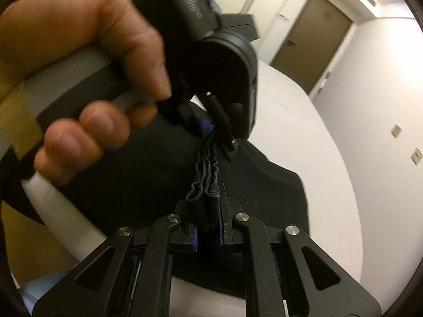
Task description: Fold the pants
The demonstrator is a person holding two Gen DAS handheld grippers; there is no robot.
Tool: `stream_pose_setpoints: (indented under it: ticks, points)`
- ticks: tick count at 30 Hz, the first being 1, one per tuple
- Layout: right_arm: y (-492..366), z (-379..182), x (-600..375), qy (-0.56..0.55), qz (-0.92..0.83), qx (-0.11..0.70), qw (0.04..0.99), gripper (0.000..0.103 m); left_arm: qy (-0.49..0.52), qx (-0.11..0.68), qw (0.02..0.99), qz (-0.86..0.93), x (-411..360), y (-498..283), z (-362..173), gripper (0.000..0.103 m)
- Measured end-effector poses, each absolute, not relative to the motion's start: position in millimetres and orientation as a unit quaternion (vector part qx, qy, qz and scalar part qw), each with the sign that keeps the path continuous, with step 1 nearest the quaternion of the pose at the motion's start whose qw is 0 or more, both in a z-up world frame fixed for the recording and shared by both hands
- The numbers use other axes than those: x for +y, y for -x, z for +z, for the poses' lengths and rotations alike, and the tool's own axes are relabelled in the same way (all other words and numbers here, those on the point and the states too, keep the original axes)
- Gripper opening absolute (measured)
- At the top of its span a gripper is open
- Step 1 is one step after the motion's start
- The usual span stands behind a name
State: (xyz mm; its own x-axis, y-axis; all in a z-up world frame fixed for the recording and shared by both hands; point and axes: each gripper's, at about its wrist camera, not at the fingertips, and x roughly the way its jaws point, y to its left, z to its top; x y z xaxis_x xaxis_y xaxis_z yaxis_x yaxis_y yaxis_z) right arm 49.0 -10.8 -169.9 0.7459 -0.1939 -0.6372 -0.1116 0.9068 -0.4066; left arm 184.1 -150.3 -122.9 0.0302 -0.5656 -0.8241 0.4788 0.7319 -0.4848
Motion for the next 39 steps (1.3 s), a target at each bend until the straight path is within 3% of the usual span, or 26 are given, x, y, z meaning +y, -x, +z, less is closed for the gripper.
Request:
stream_pose_setpoints:
  ticks: [5,19,24,26,28,29,30,37,39]
  points:
    - [-66.1,-170.0,33.6,0.221,0.019,0.358,0.907,0.009,-0.011,0.589,0.729,-0.349,-117.2,-193.9,-119.2,0.014]
    - [-93.4,-195.0,86.3,0.232,0.075,0.400,0.883,0.009,0.008,0.607,0.727,-0.321,-72.9,-206.7,-145.2,0.014]
    - [-122.7,-220.6,84.1,0.232,0.085,0.446,0.860,0.013,0.014,0.605,0.732,-0.313,-73.6,-212.3,-148.5,0.025]
    - [-124.0,-219.5,80.5,0.201,0.087,0.448,0.867,0.017,0.021,0.599,0.742,-0.301,-61.8,-211.4,-145.1,0.041]
    - [-119.1,-211.0,65.0,0.154,0.112,0.452,0.871,0.033,0.017,0.587,0.758,-0.283,-51.5,-208.4,-138.1,0.052]
    - [-115.9,-207.9,59.6,0.135,0.122,0.455,0.872,0.051,0.010,0.580,0.770,-0.265,-43.7,-207.1,-132.5,0.054]
    - [-109.3,-202.1,48.7,0.098,0.139,0.456,0.874,0.055,-0.004,0.572,0.782,-0.247,-38.9,-204.0,-129.7,0.059]
    - [-104.8,-167.0,-63.5,-0.192,0.182,0.453,0.851,0.055,-0.077,0.479,0.844,-0.229,-48.9,-164.1,-91.5,0.061]
    - [-135.1,-164.1,-129.7,-0.276,0.187,0.438,0.835,0.046,-0.098,0.476,0.838,-0.249,-73.5,-146.6,-98.7,0.061]
